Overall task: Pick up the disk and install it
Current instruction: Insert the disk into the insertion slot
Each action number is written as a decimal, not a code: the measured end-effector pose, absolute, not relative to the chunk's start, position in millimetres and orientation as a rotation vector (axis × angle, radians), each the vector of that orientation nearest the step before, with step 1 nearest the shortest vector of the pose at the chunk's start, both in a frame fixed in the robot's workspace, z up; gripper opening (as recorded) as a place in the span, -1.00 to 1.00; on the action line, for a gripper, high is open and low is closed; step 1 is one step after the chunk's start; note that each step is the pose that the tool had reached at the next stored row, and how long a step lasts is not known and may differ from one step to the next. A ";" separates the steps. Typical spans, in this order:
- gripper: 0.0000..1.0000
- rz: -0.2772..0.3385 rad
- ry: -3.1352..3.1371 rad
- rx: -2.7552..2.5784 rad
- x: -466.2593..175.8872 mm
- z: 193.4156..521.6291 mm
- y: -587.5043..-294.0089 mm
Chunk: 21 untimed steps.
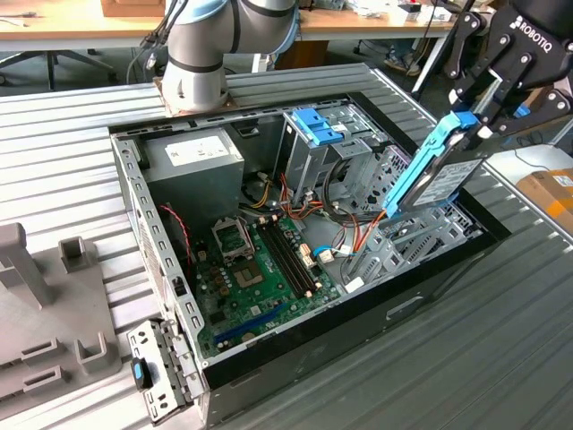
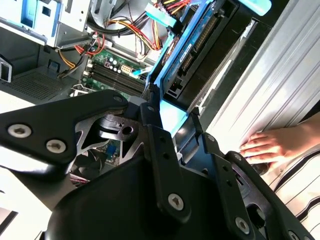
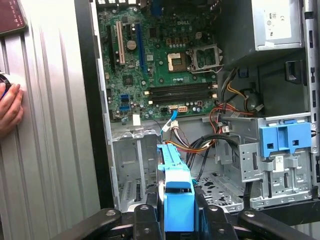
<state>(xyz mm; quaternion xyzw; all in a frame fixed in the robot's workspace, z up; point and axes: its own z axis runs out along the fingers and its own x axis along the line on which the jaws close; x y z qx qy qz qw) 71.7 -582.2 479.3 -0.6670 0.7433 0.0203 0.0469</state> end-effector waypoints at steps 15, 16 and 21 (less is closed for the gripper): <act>-0.27 0.065 2.210 -2.099 63.2 476.6 -596.0; -0.27 0.066 2.203 -2.107 63.2 476.5 -596.0; -0.27 0.066 2.201 -2.109 63.1 473.7 -599.2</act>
